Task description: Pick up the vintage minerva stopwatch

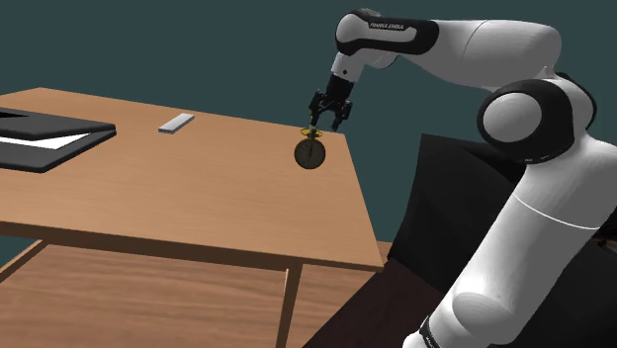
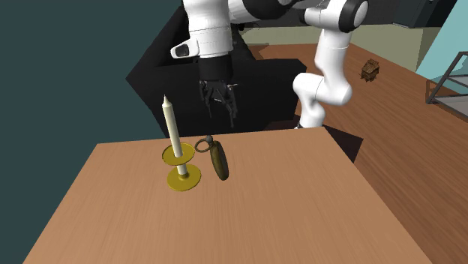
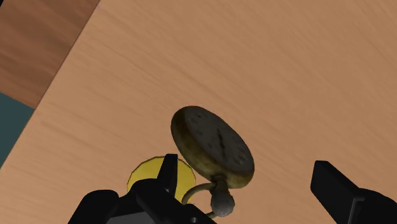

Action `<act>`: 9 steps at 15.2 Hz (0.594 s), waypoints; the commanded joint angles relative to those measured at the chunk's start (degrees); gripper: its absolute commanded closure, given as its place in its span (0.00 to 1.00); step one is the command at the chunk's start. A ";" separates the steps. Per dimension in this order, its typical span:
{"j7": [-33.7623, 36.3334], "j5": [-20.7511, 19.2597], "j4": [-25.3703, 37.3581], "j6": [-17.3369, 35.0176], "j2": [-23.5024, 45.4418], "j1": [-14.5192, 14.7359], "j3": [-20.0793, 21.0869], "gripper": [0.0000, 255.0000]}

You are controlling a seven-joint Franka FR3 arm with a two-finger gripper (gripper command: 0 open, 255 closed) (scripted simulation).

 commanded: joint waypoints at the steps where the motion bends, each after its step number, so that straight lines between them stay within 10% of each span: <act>1: -1.16 2.00 6.37 -1.91 5.65 -0.95 -0.68 0.00; 3: -1.92 4.11 13.76 -4.43 11.69 -2.29 -1.05 0.00; 9: -2.75 3.97 8.87 -0.36 10.93 -2.00 -0.87 0.00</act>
